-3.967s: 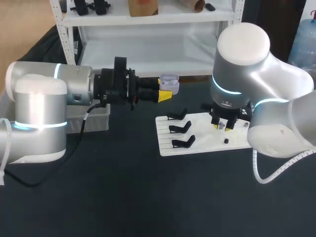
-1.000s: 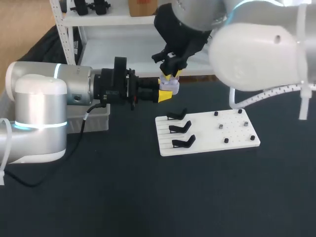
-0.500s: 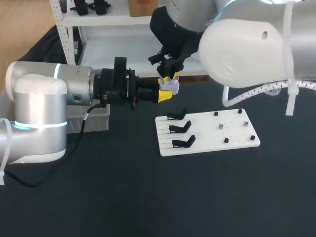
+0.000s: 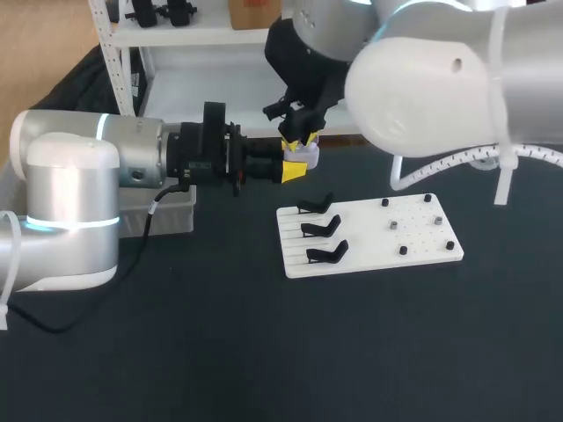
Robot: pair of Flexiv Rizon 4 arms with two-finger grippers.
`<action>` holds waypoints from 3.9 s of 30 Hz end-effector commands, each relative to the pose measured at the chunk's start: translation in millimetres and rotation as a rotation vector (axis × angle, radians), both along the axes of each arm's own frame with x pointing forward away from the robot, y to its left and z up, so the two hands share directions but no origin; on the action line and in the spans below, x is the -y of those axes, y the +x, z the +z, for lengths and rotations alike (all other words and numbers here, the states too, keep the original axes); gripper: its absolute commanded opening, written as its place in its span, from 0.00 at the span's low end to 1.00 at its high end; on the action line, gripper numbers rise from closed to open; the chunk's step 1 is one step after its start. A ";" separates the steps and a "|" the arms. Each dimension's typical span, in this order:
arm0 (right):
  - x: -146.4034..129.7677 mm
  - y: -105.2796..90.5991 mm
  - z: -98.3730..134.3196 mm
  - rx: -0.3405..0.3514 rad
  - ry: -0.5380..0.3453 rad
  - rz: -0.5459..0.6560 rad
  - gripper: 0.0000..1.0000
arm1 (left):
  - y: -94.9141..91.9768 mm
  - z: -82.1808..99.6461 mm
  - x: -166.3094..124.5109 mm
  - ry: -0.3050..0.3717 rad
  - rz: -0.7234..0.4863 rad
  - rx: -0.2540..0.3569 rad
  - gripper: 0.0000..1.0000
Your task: Pick up each earbud case from the left stands, insert the matching earbuds, close the lid, and place the case in the box.
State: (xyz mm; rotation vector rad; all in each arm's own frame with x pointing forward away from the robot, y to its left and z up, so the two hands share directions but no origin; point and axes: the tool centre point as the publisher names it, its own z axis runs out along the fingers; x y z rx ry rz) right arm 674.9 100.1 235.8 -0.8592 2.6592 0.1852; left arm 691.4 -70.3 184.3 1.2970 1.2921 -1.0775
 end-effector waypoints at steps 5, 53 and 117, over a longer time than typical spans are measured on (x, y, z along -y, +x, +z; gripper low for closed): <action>-0.5 4.2 0.2 0.000 -0.006 0.000 0.00 | 0.4 0.3 0.1 -0.002 0.000 0.001 0.00; 2.2 15.1 25.2 0.099 0.026 -0.010 0.32 | 0.4 0.3 0.1 -0.002 0.000 0.001 0.00; 98.5 30.3 -9.1 0.122 0.217 -0.319 1.00 | 59.2 37.9 -210.8 0.127 0.233 0.148 0.00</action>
